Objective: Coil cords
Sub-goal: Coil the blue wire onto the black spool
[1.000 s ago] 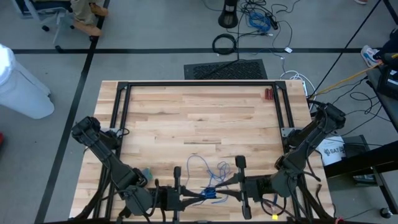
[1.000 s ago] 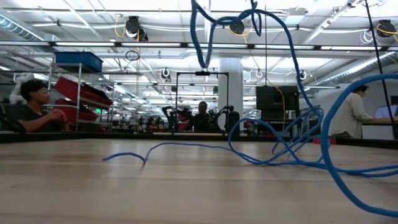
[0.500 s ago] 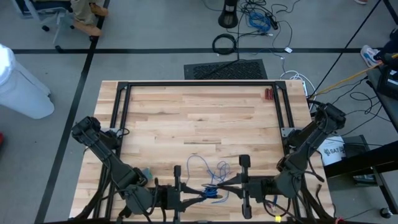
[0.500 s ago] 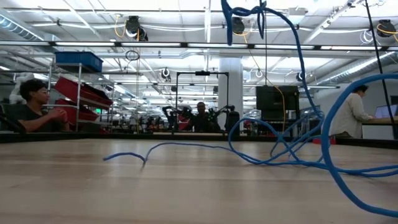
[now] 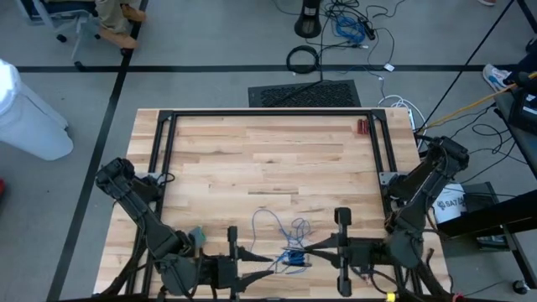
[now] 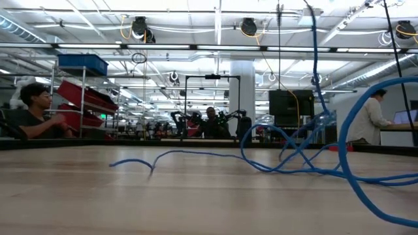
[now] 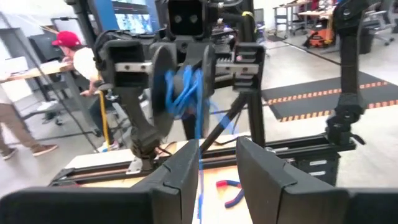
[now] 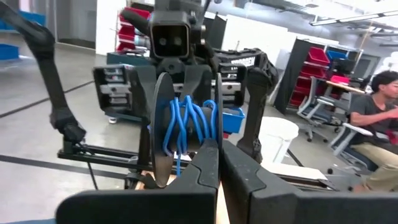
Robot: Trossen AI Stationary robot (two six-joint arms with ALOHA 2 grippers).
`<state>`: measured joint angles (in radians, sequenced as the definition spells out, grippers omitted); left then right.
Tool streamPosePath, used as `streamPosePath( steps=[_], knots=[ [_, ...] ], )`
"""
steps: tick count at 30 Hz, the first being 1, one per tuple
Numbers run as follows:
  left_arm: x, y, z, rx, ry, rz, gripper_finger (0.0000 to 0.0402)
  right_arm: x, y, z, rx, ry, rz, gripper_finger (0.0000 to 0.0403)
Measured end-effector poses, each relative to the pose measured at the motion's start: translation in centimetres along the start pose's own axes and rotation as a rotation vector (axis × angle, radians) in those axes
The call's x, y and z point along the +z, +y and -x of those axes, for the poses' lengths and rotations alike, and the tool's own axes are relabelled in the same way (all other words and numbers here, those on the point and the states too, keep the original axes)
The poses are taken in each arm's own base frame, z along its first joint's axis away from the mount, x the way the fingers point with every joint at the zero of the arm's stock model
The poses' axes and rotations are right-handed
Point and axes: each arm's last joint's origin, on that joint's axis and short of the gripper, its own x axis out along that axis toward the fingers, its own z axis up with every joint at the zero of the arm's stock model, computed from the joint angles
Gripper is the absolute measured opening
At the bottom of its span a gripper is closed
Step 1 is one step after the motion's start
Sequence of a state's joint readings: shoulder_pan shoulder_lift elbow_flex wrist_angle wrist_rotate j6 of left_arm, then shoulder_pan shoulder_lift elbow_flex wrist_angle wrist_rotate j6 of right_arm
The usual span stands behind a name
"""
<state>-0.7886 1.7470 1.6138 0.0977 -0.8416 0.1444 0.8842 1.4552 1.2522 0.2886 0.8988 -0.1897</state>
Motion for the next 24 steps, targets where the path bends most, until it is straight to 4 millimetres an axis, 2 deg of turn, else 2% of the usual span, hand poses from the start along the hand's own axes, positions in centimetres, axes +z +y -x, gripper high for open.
streamPosePath(
  steps=[8, 17, 24],
  knots=[
    [-0.5, 0.2, -0.7, 0.015, 0.010, -0.006, 0.0115, 1.1, 0.2, 2.1, -0.034, -0.007, 0.008, 0.0000],
    [-2.7, 0.2, -3.7, -0.106, 0.039, -0.039, 0.0116, 1.9, 0.9, 4.2, -0.103, -0.004, 0.042, 0.0000],
    [-4.0, 0.8, -5.9, -0.075, 0.032, -0.018, 0.0130, 2.6, 1.4, 5.5, -0.112, -0.022, 0.066, 0.0000]
  ],
)
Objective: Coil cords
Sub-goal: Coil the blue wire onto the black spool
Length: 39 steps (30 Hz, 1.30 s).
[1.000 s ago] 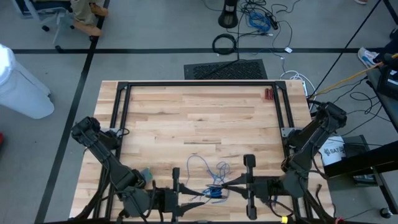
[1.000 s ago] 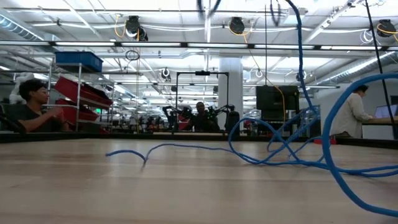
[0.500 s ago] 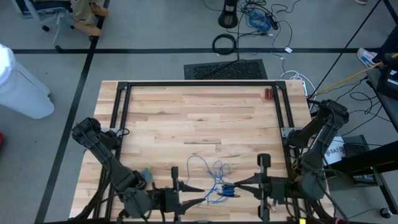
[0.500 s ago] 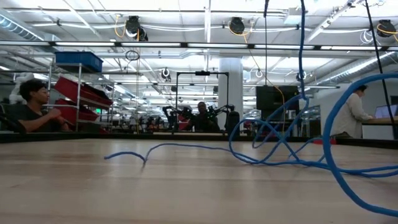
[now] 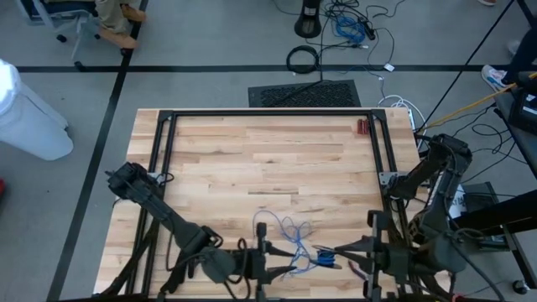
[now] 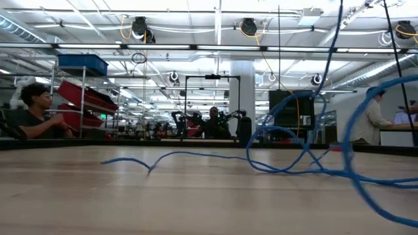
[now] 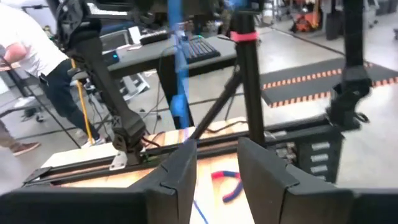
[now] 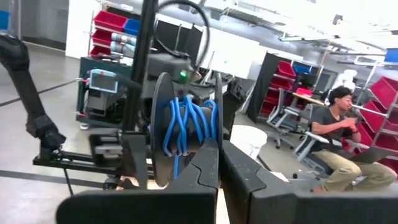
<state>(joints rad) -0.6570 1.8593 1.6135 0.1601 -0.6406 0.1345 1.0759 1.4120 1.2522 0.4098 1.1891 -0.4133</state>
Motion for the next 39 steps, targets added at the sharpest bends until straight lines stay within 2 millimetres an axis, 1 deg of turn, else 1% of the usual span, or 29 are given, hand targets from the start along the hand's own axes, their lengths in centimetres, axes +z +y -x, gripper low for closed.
streamPosePath(
  steps=[4, 7, 11, 19, 27, 29, 32, 39],
  knots=[
    [-0.3, -0.1, -0.7, -0.010, -0.030, 0.046, 0.0170, 0.1, 0.0, 0.4, -0.037, 0.015, 0.022, 0.0000],
    [-0.6, -0.2, -1.0, -0.007, -0.034, 0.049, 0.0201, 0.1, 0.0, 0.5, -0.049, 0.020, 0.020, 0.0000],
    [-1.2, -0.2, -1.6, 0.015, -0.026, 0.046, 0.0225, 0.2, 0.0, 0.6, -0.048, 0.015, 0.007, 0.0000],
    [-2.2, 0.3, -3.5, 0.062, -0.089, 0.089, 0.0228, 0.2, 0.0, 0.5, -0.048, 0.015, 0.021, 0.0000],
    [-2.4, 0.7, -3.8, 0.078, -0.090, 0.091, 0.0227, 0.2, 0.0, 0.5, -0.047, 0.014, 0.020, 0.0000],
    [-2.3, 0.7, -3.8, 0.084, -0.090, 0.092, 0.0220, 0.2, 0.0, 0.5, -0.047, 0.014, 0.019, 0.0000],
    [-2.4, 0.8, -3.8, 0.127, -0.082, 0.094, 0.0191, 0.2, -0.1, 0.4, -0.052, 0.015, 0.009, 0.0000],
    [-2.5, 1.1, -3.8, 0.209, -0.063, 0.094, 0.0084, -0.1, -0.4, -0.6, -0.084, 0.022, -0.019, 0.0000]
  ],
)
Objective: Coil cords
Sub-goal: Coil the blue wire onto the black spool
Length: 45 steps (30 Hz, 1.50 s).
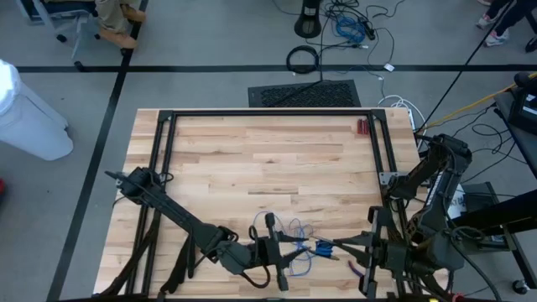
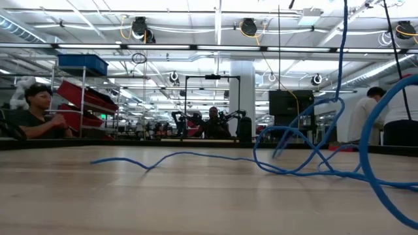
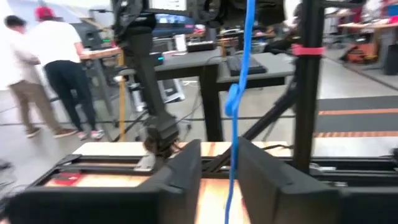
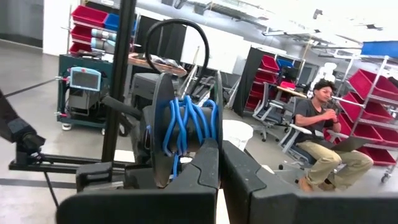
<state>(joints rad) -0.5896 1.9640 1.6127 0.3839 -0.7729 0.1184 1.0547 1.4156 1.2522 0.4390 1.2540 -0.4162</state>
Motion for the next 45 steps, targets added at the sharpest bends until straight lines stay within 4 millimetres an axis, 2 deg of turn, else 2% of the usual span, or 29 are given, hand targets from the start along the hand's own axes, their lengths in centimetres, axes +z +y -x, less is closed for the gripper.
streamPosePath(
  steps=[4, 6, 20, 24, 40, 45],
  knots=[
    [-0.2, 0.1, 0.0, 0.031, 0.016, -0.015, 0.0025, -0.5, 0.2, -0.9, -0.028, 0.009, 0.005, 0.0000],
    [-0.3, 0.1, 0.0, 0.037, 0.024, -0.040, 0.0009, -0.8, 0.2, -1.6, -0.046, 0.013, -0.002, 0.0000],
    [-0.8, 1.7, -1.2, 0.135, 0.058, -0.013, 0.0007, -3.1, -0.1, -5.6, -0.237, 0.071, -0.012, 0.0000],
    [-1.0, 1.4, -1.2, 0.124, 0.057, -0.004, 0.0007, -3.3, -0.3, -5.8, -0.330, 0.111, 0.035, 0.0000],
    [-0.4, 0.9, -1.1, 0.000, 0.002, 0.058, 0.0006, -4.4, -0.8, -6.3, -0.463, 0.182, 0.129, 0.0000],
    [0.4, 0.7, -0.4, -0.061, -0.014, 0.067, 0.0006, -5.0, -1.0, -6.7, -0.475, 0.191, 0.147, 0.0000]
  ],
)
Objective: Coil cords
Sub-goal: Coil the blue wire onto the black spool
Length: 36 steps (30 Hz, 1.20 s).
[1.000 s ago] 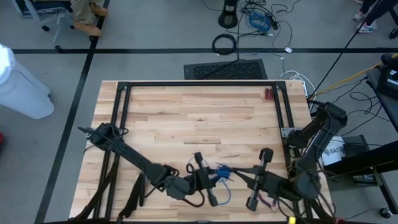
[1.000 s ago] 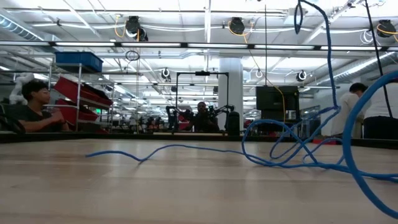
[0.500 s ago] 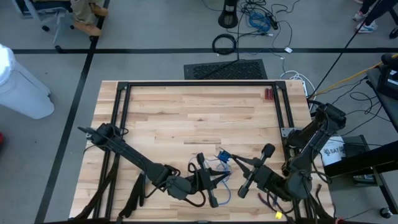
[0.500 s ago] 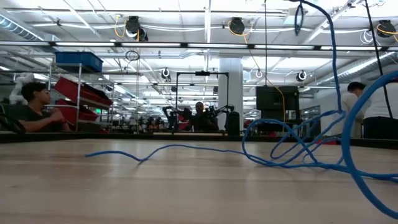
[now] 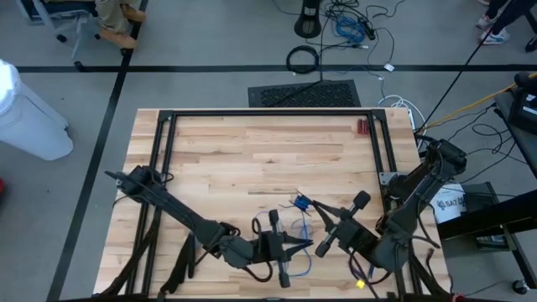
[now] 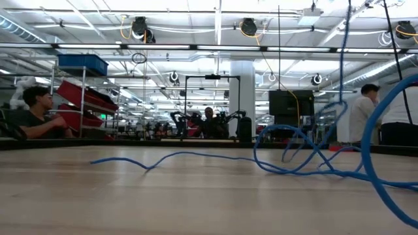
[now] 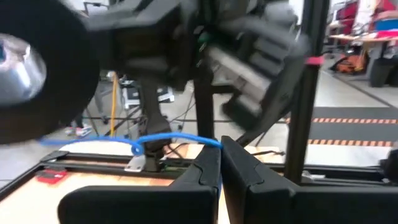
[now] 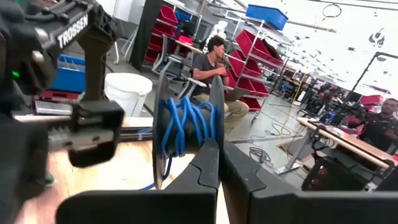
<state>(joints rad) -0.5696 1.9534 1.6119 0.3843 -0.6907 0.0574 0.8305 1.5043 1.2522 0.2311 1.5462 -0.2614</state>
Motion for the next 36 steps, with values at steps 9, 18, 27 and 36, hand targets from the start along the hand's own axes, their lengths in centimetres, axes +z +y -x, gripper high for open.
streamPosePath(
  steps=[9, 18, 27, 36],
  knots=[
    [1.0, -0.1, 0.6, -0.050, -0.016, 0.008, 0.0005, -0.8, 0.8, -0.6, -0.008, 0.005, 0.022, 0.0000],
    [3.3, 0.3, 2.7, -0.066, 0.015, -0.022, 0.0005, -0.9, 1.2, -0.7, 0.046, -0.006, 0.061, 0.0000],
    [4.6, 0.5, 4.6, 0.007, 0.059, -0.059, 0.0005, -1.0, 1.3, -0.7, 0.089, -0.015, 0.074, 0.0000],
    [4.2, 1.1, 4.0, -0.033, 0.091, -0.027, 0.0005, -1.1, 1.3, -1.3, 0.101, -0.013, 0.047, 0.0000]
  ],
)
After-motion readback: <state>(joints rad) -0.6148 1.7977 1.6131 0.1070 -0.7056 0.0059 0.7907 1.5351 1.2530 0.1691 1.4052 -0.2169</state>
